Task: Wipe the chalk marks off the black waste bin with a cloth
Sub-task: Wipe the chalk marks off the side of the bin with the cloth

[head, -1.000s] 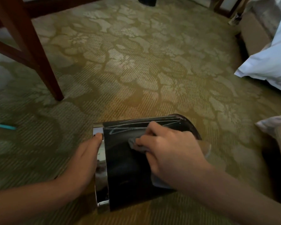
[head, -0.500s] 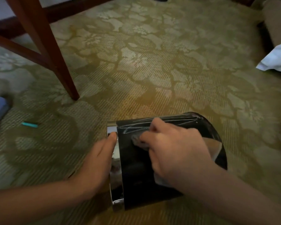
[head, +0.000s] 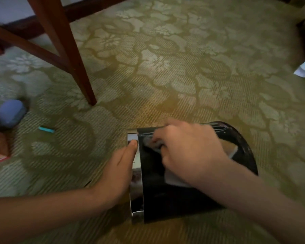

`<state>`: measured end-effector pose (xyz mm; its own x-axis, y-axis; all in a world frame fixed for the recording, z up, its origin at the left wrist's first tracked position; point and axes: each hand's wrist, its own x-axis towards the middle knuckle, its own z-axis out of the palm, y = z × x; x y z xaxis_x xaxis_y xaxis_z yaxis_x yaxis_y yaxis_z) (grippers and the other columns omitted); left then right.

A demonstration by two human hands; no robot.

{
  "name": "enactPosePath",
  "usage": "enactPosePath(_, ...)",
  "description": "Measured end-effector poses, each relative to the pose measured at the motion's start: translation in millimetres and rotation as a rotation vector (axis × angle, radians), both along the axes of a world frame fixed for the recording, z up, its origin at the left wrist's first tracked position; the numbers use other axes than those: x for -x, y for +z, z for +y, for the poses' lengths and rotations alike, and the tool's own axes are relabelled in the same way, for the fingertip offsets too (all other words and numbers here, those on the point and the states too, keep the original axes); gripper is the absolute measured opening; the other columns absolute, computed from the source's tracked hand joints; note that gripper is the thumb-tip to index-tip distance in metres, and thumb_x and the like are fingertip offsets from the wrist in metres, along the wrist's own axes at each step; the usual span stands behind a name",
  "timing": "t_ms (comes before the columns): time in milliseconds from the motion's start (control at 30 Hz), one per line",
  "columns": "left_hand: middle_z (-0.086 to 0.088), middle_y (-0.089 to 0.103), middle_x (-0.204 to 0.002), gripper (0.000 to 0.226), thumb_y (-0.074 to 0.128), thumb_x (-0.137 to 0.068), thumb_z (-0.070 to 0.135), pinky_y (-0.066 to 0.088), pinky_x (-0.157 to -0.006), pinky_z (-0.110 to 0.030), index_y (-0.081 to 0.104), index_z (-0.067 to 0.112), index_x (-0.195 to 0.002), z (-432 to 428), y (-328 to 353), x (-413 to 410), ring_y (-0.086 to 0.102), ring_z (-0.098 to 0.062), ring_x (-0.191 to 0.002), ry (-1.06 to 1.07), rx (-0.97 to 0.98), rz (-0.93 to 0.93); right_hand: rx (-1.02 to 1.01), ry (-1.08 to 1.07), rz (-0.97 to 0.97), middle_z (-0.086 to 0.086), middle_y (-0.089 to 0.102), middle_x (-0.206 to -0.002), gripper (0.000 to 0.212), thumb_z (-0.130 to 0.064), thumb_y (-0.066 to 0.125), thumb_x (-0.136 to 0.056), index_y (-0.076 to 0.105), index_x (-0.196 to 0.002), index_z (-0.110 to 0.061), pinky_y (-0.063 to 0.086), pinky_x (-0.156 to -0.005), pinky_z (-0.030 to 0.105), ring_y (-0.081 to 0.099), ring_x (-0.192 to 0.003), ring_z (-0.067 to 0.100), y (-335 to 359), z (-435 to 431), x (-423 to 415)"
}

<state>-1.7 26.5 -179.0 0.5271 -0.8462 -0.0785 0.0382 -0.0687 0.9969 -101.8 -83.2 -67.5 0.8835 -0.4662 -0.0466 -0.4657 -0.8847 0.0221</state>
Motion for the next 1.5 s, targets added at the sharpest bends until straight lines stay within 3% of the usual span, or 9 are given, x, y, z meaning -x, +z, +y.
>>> enactPosePath(167,-0.008,0.076,-0.089,0.06,0.037,-0.089,0.057,0.052,-0.065,-0.014,0.072,0.008,-0.096,1.1,0.6,-3.7,0.072,-0.012,-0.082,-0.043,-0.067,0.099,0.137,-0.241,0.053,0.002,0.062,-0.104,0.029,-0.033,0.053,-0.082,0.063,-0.11,-0.03,0.031,-0.065,0.032,0.061,-0.095,0.028,10.9,-42.7,11.6)
enactPosePath(333,-0.033,0.063,-0.088,0.069,0.037,-0.095,0.052,0.048,-0.077,-0.046,0.061,-0.012,-0.093,5.3,5.3,-1.9,0.058,-0.022,-0.075,-0.016,-0.042,-0.017,-0.022,0.054,-0.059,0.0,0.05,-0.081,0.012,-0.03,0.056,-0.079,0.06,-0.089,-0.025,0.021,-0.052,0.029,0.052,-0.071,0.026,3.0,9.8,-29.9)
enactPosePath(567,0.033,0.067,-0.064,0.049,0.037,-0.095,0.038,0.04,-0.047,0.004,0.07,0.054,-0.063,12.7,13.5,8.1,0.061,0.021,-0.063,-0.054,-0.08,0.128,0.02,-0.178,0.077,0.005,0.062,-0.1,0.029,-0.032,0.055,-0.085,0.063,-0.111,-0.024,0.032,-0.067,0.032,0.06,-0.092,0.029,4.9,-46.1,-18.9)
enactPosePath(733,0.019,0.071,-0.076,0.045,0.041,-0.08,0.057,0.041,-0.058,0.003,0.074,0.027,-0.073,23.0,2.9,9.5,0.062,0.016,-0.073,-0.013,-0.089,0.109,-0.072,0.038,-0.025,-0.002,0.052,-0.074,0.023,-0.027,0.055,-0.08,0.067,-0.099,-0.028,0.032,-0.058,0.032,0.047,-0.062,0.022,-0.6,-7.0,-36.8)
enactPosePath(867,0.028,0.071,-0.076,0.034,0.038,-0.083,0.051,0.04,-0.056,0.004,0.072,0.05,-0.078,23.0,12.6,12.7,0.063,0.018,-0.075,-0.049,-0.078,0.098,-0.051,-0.063,0.082,0.001,0.062,-0.096,0.027,-0.03,0.055,-0.083,0.065,-0.108,-0.03,0.036,-0.066,0.033,0.056,-0.08,0.025,4.9,-28.6,-28.1)
enactPosePath(1033,0.028,0.069,-0.072,0.047,0.038,-0.085,0.048,0.04,-0.054,0.004,0.074,0.021,-0.072,24.0,15.6,11.0,0.061,0.018,-0.069,-0.052,-0.082,0.095,-0.097,0.048,0.017,-0.003,0.067,-0.097,0.028,-0.029,0.055,-0.079,0.067,-0.103,-0.034,0.04,-0.064,0.032,0.062,-0.084,0.023,4.8,-16.7,-23.9)
enactPosePath(1133,0.033,0.067,-0.066,0.046,0.038,-0.091,0.039,0.039,-0.052,0.005,0.076,0.033,-0.065,26.0,11.2,14.4,0.059,0.023,-0.065,-0.046,-0.093,0.138,-0.195,0.111,0.015,-0.006,0.067,-0.102,0.032,-0.029,0.056,-0.078,0.066,-0.105,-0.042,0.04,-0.066,0.033,0.063,-0.092,0.023,6.4,-8.4,-19.1)
enactPosePath(1300,0.007,0.076,-0.077,0.042,0.041,-0.086,0.047,0.05,-0.06,-0.009,0.078,0.027,-0.08,15.5,13.9,7.2,0.071,-0.002,-0.073,-0.085,-0.04,0.267,0.003,-0.072,0.041,-0.003,0.059,-0.115,0.032,-0.032,0.053,-0.085,0.061,-0.117,-0.036,0.034,-0.068,0.031,0.059,-0.1,0.024,9.2,-31.0,-4.7)
enactPosePath(1500,-0.008,0.077,-0.088,0.046,0.039,-0.094,0.045,0.055,-0.064,-0.023,0.077,0.017,-0.094,4.1,4.1,2.2,0.073,-0.019,-0.083,-0.033,-0.028,0.371,-0.035,0.104,-0.027,-0.007,0.051,-0.087,0.026,-0.034,0.068,-0.068,0.066,-0.094,-0.036,0.031,-0.044,0.027,0.056,-0.068,0.013,-1.3,40.8,21.0)
